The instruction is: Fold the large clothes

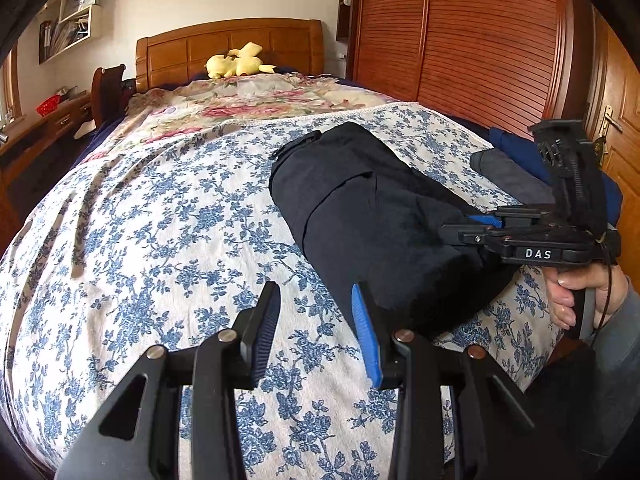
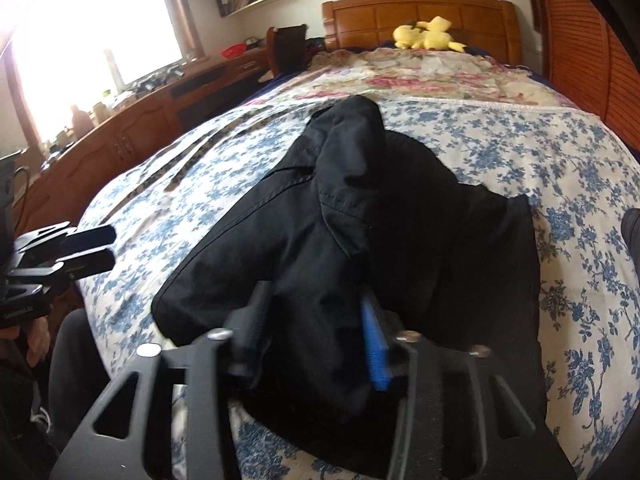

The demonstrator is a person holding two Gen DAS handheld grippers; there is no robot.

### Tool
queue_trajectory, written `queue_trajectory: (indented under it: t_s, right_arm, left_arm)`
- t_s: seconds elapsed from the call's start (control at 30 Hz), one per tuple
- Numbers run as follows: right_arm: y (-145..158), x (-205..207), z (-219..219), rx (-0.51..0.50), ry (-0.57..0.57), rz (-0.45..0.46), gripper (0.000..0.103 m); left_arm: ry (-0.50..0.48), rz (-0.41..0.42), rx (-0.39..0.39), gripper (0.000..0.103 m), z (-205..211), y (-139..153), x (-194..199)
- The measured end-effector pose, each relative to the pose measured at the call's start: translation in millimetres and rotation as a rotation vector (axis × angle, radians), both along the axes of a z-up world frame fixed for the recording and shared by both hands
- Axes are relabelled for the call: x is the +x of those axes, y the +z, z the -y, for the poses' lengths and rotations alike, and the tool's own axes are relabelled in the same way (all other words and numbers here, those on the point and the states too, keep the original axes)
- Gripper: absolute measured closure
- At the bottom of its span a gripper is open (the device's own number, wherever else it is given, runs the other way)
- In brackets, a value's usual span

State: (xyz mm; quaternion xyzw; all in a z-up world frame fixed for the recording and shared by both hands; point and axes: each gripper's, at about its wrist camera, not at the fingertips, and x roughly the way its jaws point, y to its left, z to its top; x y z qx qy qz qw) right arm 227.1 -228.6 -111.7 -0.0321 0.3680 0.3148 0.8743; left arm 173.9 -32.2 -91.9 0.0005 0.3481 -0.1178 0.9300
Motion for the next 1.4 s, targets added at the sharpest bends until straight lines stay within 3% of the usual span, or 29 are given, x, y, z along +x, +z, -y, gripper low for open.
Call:
queue_trajectory:
  t_s: [0.1, 0.33, 0.5, 0.73, 0.87, 0.97, 1.0, 1.13, 1.23, 1.4]
  right_arm:
    - [10.6, -12.4, -2.4, -0.009, 0.019, 0.054, 0.091]
    - [51.8, -42.3, 34.2, 0.059, -0.063, 0.195, 0.095]
    - [54.3, -53.5, 78.8, 0.011, -0.181, 0.209, 0.095]
    - [27.2, -47.4, 105.8, -0.075, -0.281, 0.123, 0.094]
    - [28.4, -50.7, 103.3, -0.099, -0.311, 0.147, 0.085]
    - [31.4, -53.0, 103.0, -0.118, -0.356, 0.178, 0.059]
    - [33.5, -55.3, 101.4, -0.131, -0.364, 0.192, 0.056]
    - [48.2, -61.1, 89.4, -0.175, -0.376, 0.258, 0.050]
    - [63.0, -61.3, 73.0, -0.133, -0.297, 0.276, 0.050]
    - [67.5, -49.7, 34.8, -0.158, -0.200, 0.271, 0.050]
  left_arm:
    - [-0.006, -0.008, 0.005, 0.068, 3.6, -1.9, 1.4]
    - [-0.025, -0.008, 0.007, 0.068, 11.5, -2.3, 1.7]
    - [-0.037, -0.005, 0.000, 0.068, 14.2, -2.4, 0.4]
    - [-0.050, 0.002, -0.031, 0.068, 14.9, -3.6, -2.9]
    - [-0.060, 0.016, -0.027, 0.068, 15.0, -2.9, -8.7]
    - [-0.064, 0.033, -0.013, 0.068, 14.1, -0.8, -14.2]
    - [-0.067, 0.040, -0.008, 0.068, 13.8, -0.2, -16.7]
    - [-0.071, 0.047, -0.023, 0.068, 8.7, -0.2, -23.2]
    - [-0.070, 0.049, -0.037, 0.068, 3.9, -2.2, -27.4]
    - [-0.063, 0.039, -0.058, 0.068, -5.3, -9.7, -30.8]
